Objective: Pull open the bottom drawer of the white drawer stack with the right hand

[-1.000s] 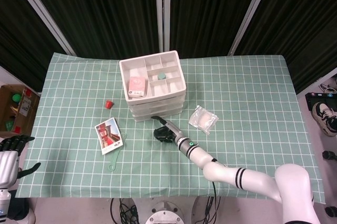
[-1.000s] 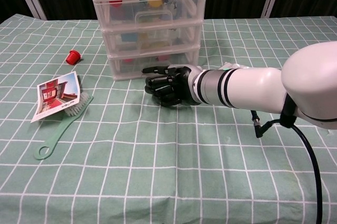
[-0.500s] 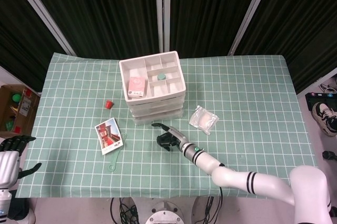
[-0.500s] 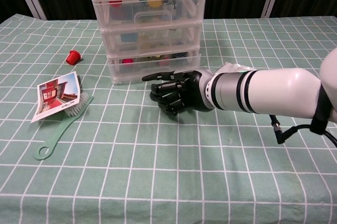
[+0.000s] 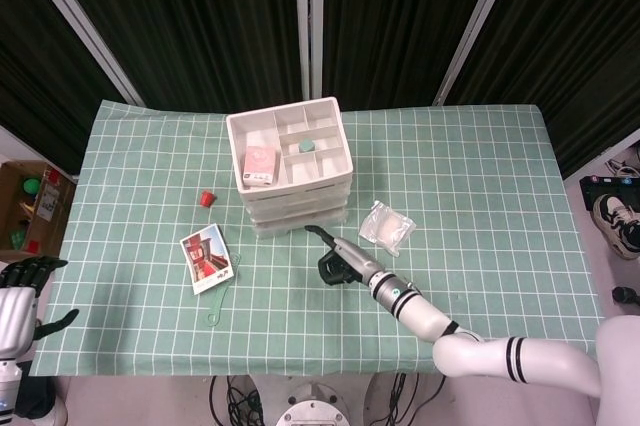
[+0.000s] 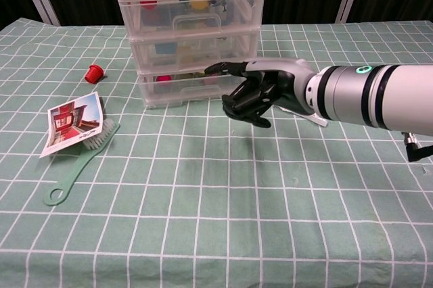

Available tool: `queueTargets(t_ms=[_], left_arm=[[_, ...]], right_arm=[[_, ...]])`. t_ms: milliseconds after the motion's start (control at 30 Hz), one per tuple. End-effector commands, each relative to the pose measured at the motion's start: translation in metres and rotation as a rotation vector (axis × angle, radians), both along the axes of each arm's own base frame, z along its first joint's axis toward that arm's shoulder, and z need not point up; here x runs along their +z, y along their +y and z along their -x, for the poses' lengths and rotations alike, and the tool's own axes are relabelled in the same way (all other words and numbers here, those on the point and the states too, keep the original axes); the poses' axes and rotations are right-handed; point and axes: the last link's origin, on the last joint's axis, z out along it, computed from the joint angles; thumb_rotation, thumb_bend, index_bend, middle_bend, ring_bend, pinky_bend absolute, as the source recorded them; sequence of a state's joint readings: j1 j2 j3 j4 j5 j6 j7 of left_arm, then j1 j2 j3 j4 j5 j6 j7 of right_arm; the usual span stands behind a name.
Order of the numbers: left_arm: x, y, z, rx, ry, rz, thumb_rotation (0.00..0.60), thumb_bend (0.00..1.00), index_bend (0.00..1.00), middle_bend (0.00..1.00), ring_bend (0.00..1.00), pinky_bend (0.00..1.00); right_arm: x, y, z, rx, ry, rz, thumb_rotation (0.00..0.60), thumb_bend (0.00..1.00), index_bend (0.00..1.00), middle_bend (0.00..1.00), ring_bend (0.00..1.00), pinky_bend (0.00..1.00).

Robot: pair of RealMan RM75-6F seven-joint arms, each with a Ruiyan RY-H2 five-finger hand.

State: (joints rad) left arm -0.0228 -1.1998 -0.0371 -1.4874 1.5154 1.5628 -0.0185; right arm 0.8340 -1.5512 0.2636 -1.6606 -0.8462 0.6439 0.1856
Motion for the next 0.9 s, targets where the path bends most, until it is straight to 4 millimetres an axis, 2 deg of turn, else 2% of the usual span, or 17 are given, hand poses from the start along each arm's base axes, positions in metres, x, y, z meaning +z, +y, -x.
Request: queueTargets(t_ms=[33,667,767,900], left_arm=[[0.000,0.000,-0.001,-0.001,0.001,0.001,0.600,0.03,0.28,0.25,0.19,0.20],[0.000,0.001,0.000,0.009,0.006,0.005,0.600,0.03,0.28,0.25,0.19,0.20],[0.000,0.001,0.000,0.010,0.005,0.006,0.600,0.03,0.28,0.25,0.19,0.20],[0.000,0.000,0.001,0.017,0.004,0.003,0.600,0.03,0.28,0.25,0.19,0.20]], right_arm=[[0.015,-0.010,0.006,0.051,0.150,0.076,0.600,0.63,0.00,0.76,0.79,0.83],[-0.007,-0.033,0.006,-0.007,0.227,0.058,0.600,0.63,0.02,0.76,0.79,0.83],[-0.010,-0.036,0.007,-0.014,0.243,0.057,0.600,0.63,0.05,0.76,0.79,0.83],[-0.006,-0.034,0.011,-0.028,0.243,0.052,0.600,0.63,0.14,0.76,0.80,0.85]])
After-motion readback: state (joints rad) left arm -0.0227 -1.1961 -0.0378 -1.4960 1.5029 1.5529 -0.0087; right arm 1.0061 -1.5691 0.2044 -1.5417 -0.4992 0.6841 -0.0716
